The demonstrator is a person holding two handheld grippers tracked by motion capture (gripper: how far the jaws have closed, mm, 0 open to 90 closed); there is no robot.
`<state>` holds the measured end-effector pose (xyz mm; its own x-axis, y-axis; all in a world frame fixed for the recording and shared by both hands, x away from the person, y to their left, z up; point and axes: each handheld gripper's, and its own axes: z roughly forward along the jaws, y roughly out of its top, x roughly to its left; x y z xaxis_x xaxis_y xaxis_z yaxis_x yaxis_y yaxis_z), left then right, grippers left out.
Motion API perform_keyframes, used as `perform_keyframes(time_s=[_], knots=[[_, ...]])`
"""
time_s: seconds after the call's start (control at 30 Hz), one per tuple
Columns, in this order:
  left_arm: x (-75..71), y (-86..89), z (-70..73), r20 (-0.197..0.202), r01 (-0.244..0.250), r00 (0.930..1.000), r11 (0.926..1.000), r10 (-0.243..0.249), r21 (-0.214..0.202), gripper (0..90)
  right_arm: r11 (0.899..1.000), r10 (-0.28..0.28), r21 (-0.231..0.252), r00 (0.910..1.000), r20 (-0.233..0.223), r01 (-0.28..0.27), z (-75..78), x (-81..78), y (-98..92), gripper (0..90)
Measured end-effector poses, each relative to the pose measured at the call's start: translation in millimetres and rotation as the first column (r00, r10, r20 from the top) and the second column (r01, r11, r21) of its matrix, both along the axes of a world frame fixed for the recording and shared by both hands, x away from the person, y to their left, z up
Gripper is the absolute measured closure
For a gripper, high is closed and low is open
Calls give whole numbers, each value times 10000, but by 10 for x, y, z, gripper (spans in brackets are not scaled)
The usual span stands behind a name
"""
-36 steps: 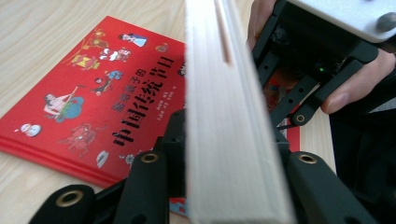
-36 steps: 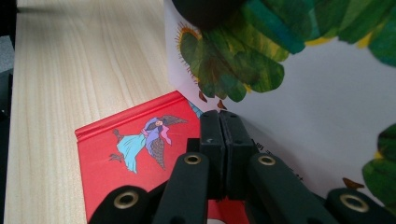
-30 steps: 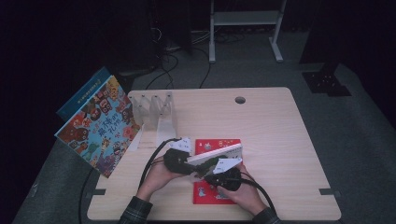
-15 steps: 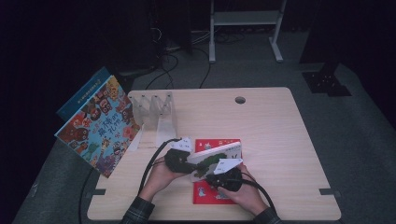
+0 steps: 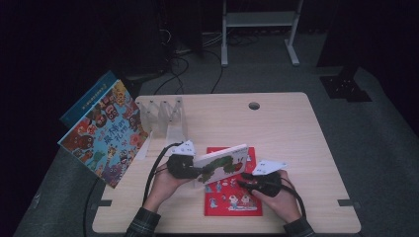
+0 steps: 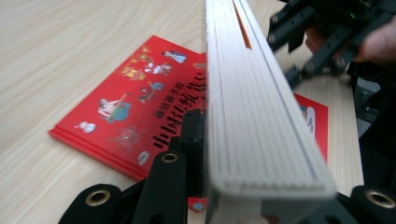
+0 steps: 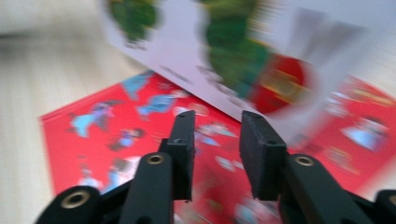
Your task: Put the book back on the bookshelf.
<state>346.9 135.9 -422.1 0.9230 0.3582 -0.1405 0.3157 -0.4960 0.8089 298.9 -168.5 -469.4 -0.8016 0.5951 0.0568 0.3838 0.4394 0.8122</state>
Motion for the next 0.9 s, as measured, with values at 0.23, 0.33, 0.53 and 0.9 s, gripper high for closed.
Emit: perform_keyframes(time_s=[0.23, 0.33, 0.53, 0.9], knots=[[6, 194, 84, -30, -399, 9992, 9984, 398, -398, 753, 9830, -1838, -34, 9827, -220, 1838, -62, 184, -468, 429], [1, 307, 125, -14, -627, 9980, 9967, 627, -524, 753, 9663, -2561, -311, 9664, -219, 2554, -125, 255, -613, 377], [-18, 566, 192, 51, -1107, 9938, 9912, 1114, -725, 752, 9202, -3825, -1011, 9236, -267, 3782, -243, 366, -837, 339], [-123, 1037, 263, 37, -2033, 9788, 9742, 2047, -981, 753, 8894, -4487, -1090, 8934, -216, 4440, -328, 438, -979, 257]])
